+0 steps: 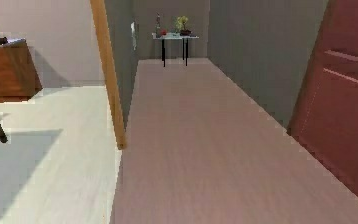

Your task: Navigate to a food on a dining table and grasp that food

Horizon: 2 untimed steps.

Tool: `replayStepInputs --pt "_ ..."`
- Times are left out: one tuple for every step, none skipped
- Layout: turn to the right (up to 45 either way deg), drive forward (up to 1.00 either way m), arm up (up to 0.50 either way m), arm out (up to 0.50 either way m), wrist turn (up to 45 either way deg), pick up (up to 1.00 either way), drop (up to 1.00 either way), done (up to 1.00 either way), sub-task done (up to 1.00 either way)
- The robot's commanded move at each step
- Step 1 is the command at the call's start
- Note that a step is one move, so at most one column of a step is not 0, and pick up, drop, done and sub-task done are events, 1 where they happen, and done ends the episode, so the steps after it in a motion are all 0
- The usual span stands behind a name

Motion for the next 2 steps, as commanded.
replayStepInputs --pt "0.0 0.20 0.00 0.00 0.0 0.00 0.00 0.00 0.00" --pt "-45.0 0.00 0.00 0.00 0.0 0.00 0.00 0.00 0.00"
